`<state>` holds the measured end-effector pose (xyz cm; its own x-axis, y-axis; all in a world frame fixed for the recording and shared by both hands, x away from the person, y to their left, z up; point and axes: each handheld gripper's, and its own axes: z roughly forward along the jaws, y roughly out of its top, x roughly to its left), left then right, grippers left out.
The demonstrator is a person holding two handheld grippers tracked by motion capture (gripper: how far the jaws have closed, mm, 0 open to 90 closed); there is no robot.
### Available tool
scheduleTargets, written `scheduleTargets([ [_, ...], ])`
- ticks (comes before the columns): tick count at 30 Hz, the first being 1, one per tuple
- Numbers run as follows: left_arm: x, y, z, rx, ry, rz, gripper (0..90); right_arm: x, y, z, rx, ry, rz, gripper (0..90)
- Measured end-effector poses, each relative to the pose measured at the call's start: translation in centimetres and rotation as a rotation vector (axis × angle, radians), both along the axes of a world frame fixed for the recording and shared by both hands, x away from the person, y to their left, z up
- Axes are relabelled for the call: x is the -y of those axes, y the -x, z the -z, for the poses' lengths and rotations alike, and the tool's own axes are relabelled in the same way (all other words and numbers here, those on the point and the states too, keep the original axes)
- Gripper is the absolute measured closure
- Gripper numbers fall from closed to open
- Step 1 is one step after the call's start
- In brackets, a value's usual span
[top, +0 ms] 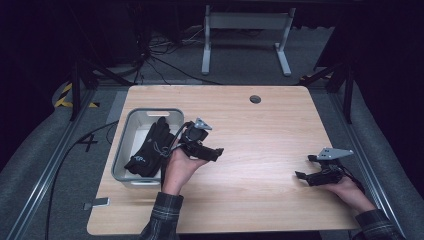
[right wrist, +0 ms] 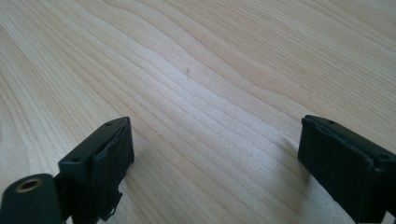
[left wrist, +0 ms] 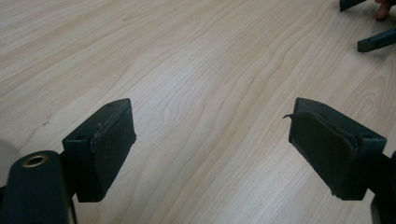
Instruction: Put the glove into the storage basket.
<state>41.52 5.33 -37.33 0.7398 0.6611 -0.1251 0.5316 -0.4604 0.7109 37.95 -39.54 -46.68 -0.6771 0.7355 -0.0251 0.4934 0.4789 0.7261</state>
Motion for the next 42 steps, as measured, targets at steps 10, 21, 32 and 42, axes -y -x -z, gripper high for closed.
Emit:
scheduleTargets([
  [10, 4.3, 1.2, 2.0, 0.024, -0.041, 0.071, 12.4, 0.0, 0.0, 0.0, 0.0, 0.0, 0.0, 11.1],
  [21, 6.9, 2.5, 4.6, 0.048, -0.041, 0.107, 10.1, 0.0, 0.0, 0.0, 0.0, 0.0, -0.001, 11.0],
  [32, 9.1, 2.9, 7.4, 0.03, -0.105, 0.138, 5.7, 0.0, 0.0, 0.0, 0.0, 0.001, -0.001, 11.0],
  [42, 10.7, 3.3, 9.5, 0.021, -0.147, 0.164, 0.9, 0.0, 0.0, 0.0, 0.0, 0.001, -0.001, 11.0],
])
